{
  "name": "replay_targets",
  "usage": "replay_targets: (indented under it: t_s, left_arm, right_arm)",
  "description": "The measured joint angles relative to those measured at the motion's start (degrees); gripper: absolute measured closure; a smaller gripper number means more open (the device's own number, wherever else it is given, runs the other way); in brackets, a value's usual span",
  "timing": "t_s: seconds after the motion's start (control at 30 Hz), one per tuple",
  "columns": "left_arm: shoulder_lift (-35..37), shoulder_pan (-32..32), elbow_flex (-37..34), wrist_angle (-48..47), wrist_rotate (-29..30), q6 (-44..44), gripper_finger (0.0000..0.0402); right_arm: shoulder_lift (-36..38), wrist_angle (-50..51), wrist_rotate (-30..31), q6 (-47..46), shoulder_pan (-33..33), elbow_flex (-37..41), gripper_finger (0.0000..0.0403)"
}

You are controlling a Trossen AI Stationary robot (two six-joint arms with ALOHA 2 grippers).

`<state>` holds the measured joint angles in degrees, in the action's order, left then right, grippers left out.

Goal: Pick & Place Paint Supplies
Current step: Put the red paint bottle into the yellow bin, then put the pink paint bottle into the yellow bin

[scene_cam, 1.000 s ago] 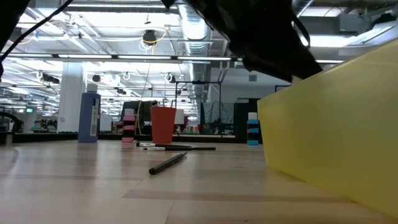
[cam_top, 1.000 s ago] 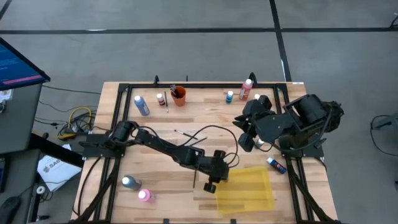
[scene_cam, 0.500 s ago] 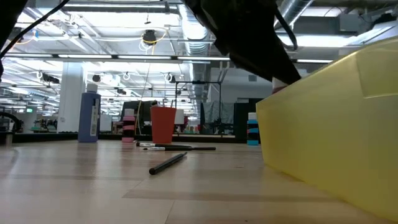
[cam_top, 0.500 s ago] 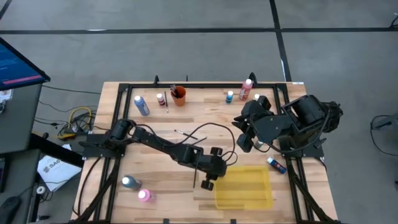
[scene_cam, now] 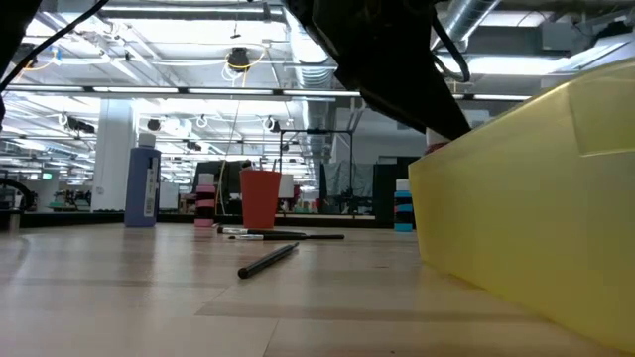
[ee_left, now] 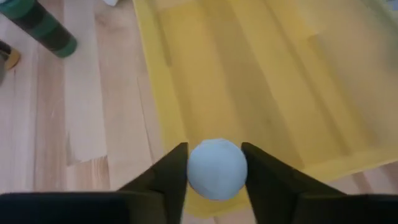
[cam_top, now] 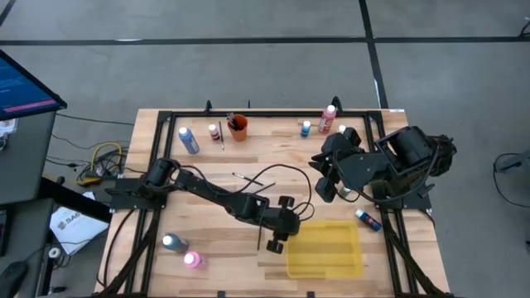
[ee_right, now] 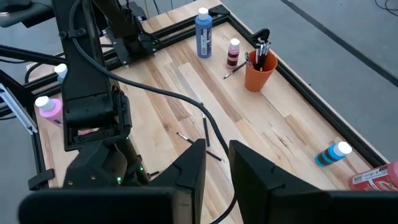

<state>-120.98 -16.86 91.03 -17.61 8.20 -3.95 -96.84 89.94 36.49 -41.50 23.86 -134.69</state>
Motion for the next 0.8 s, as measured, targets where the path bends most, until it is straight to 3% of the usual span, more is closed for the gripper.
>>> replay_targets:
  t_s: [0.2, 0.37, 0.47, 0.67, 0.8]
  left_arm:
    - [-0.1, 0.1, -0.1, 0.3, 0.6, 0.0, 0.0176]
    - [1.3, 0.1, -0.3, -0.2, 0.6, -0.1, 0.0148]
    - [5.4, 0.5, -0.2, 0.1, 1.7, -0.1, 0.0144]
    - [17.0, 3.9, -0.2, -9.8, 7.8, -0.1, 0.0144]
    - [27.4, 9.4, -5.2, -13.5, 11.4, -0.1, 0.0144]
  right_arm:
    - [0.0, 0.0, -0.1, -0.1, 0.0, 0.0, 0.0335]
    - [0.0, 0.0, -0.3, -0.1, 0.0, 0.0, 0.0335]
    - [0.0, 0.0, -0.3, -0.1, 0.0, 0.0, 0.0335]
    - [0.0, 0.0, -0.3, 0.1, 0.0, 0.0, 0.0335]
    - [0.0, 0.0, -0.3, 1.0, 0.0, 0.0, 0.0335]
